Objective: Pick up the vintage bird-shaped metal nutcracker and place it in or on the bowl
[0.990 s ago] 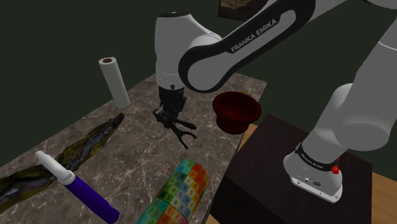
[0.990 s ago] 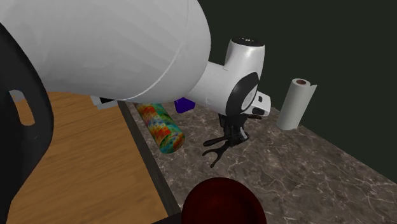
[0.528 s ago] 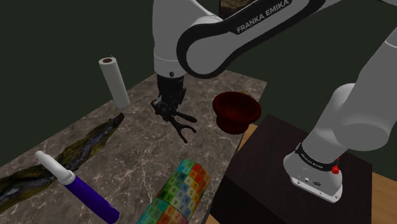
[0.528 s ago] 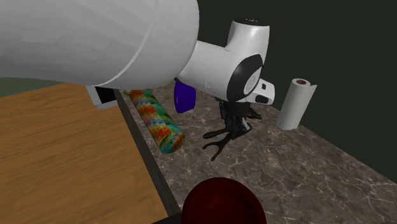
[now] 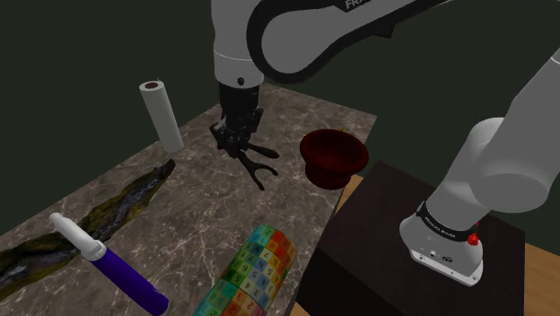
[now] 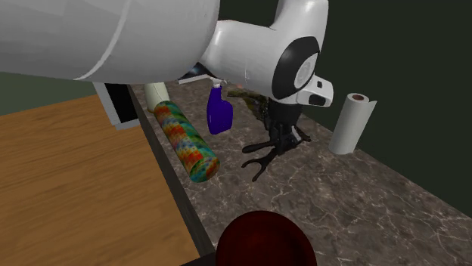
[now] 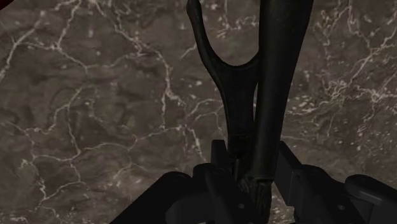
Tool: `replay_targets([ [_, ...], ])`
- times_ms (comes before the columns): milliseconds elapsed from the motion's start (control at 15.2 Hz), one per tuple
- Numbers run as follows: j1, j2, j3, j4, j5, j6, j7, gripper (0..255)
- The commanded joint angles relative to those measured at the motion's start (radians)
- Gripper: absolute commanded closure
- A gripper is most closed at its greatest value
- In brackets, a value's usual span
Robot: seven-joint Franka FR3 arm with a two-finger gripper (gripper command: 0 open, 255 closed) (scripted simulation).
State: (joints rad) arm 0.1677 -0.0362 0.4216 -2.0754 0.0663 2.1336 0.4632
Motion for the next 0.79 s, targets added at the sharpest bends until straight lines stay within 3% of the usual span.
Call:
replay_targets([
  [0,0.000,-0.007,0.000,0.021,0.002,-0.028,0.000,255],
  [726,-0.003,-0.038,-0.006,0.138,0.012,-0.174,-0.003,255],
])
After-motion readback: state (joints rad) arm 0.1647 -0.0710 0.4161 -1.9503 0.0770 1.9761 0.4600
